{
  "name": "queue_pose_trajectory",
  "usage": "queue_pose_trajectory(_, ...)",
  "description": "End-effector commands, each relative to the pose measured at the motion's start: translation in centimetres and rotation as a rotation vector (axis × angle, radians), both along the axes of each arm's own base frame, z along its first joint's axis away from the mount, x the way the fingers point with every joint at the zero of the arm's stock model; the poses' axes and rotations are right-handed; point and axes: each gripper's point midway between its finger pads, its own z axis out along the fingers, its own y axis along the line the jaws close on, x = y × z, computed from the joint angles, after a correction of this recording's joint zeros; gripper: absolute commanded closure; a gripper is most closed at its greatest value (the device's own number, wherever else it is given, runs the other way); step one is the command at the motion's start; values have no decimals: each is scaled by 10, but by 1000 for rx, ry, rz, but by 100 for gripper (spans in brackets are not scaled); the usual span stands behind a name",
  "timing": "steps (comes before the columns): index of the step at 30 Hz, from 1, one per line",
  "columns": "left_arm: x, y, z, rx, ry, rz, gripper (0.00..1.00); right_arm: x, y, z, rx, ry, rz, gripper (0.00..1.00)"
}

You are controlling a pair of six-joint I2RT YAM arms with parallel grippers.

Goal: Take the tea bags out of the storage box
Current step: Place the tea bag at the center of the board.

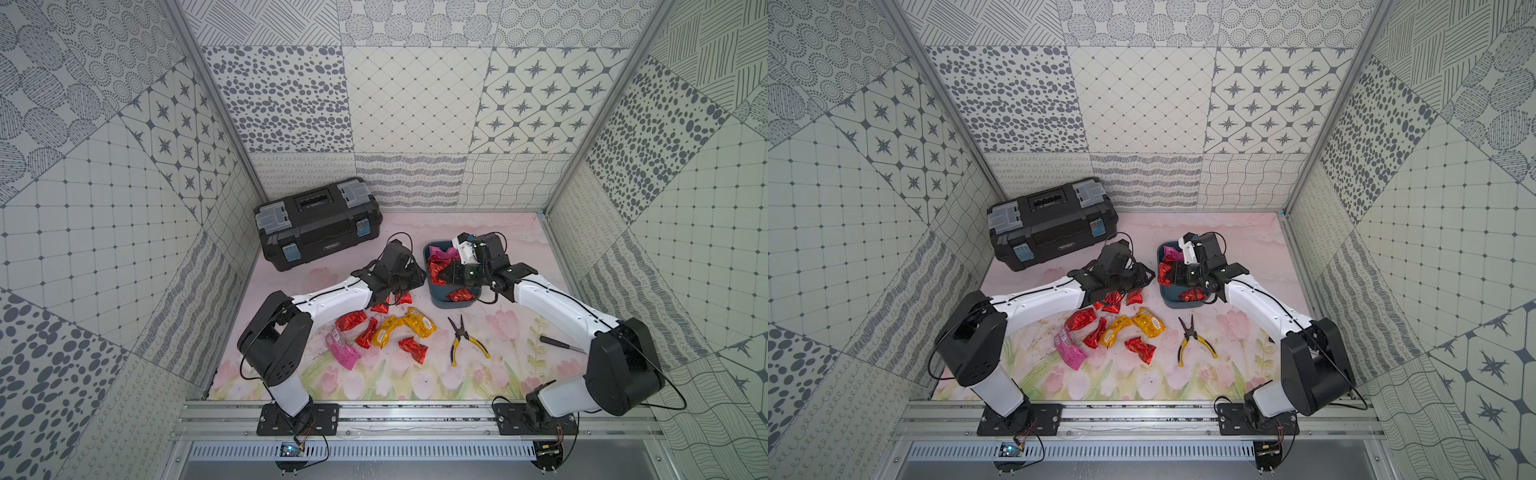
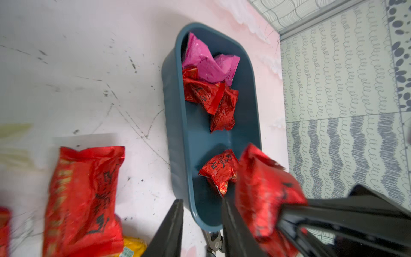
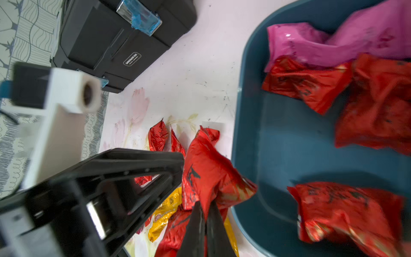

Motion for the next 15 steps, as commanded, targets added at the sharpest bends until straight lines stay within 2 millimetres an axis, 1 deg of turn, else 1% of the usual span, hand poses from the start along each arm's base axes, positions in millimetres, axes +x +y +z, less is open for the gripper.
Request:
queue_pose_trajectory(1,0,64,18,85,-74,163,66,22,26,2,10,-48,-11,100)
queue_pose_trajectory(3,-6,89,18,95,-77,226,67,30,41,-5,2,-41,-10,100)
queue_pose_trajectory(4,-9,100,20,97,-81,256,67,34,48,-13,-9,-31,-11,100)
queue_pose_trajectory(5,-12,110,21,99,-86,283,67,40,54,-16,-14,-30,-14,100)
queue_pose_trajectory(8,-22,133,24,101,-103,344,67,53,71,-29,-22,-17,-19,100)
queue_pose_trajectory(9,-25,138,25,101,-109,353,67,58,77,-34,-23,-10,-19,100)
queue_pose_trajectory(11,-30,145,20,111,-101,361,67,65,87,-41,-26,-5,-19,100)
queue_pose_trajectory(15,-36,151,12,114,-74,356,67,76,106,-60,-33,19,-14,100)
